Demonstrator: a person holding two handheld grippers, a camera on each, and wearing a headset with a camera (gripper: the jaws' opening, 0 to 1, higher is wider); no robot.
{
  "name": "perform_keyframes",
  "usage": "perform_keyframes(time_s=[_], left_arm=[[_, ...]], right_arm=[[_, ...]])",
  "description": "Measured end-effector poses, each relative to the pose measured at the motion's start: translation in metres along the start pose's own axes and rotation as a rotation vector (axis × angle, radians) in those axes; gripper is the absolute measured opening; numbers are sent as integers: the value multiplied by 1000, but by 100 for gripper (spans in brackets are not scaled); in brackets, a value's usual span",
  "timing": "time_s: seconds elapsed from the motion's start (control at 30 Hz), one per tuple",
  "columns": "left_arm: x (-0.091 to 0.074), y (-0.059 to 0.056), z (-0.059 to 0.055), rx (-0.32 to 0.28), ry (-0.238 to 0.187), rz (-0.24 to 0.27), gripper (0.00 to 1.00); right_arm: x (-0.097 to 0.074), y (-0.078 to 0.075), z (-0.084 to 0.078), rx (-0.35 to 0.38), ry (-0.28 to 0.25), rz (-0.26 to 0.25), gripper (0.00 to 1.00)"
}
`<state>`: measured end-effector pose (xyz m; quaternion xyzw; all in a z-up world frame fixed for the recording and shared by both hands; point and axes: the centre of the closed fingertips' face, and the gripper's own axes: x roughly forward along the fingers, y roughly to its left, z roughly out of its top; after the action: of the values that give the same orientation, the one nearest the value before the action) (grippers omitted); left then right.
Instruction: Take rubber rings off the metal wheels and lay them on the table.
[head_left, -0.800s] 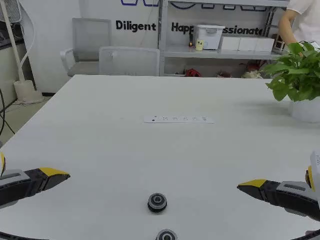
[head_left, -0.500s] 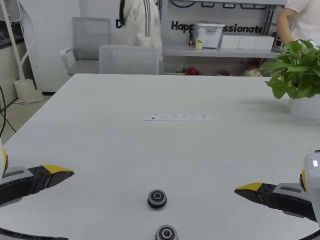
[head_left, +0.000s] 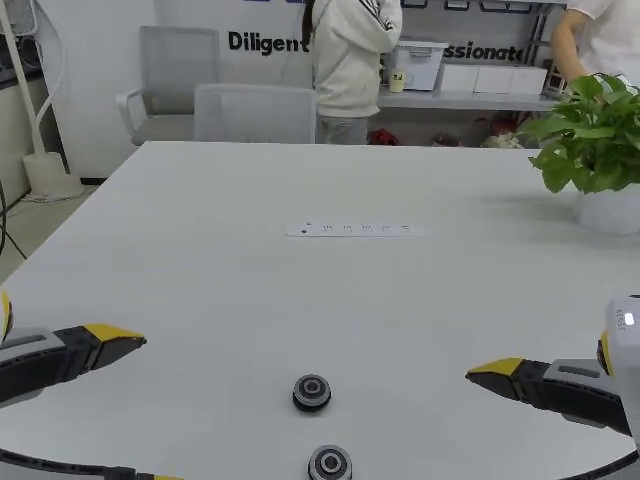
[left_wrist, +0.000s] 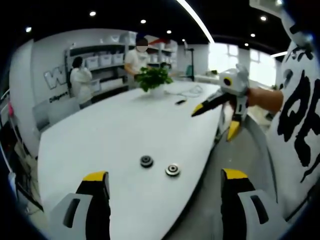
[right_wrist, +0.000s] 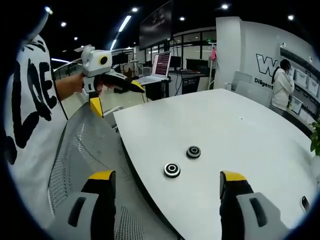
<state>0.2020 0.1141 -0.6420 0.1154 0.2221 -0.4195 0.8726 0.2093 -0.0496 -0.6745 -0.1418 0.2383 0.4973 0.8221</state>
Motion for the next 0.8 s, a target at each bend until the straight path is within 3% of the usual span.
perform_keyframes(time_s=[0.23,0.43,0.8], left_arm=[[5,4,-2,-13,-9,-3,93],[12,1,-6,-4,11,-26,93],[26,3,-11,4,28,-51,93]], right_arm=[[1,-3,-1,-1,8,-5,82],[4,-6,-8,-5,31,-5,81],[7,-18,-11,14,24,-23,80]])
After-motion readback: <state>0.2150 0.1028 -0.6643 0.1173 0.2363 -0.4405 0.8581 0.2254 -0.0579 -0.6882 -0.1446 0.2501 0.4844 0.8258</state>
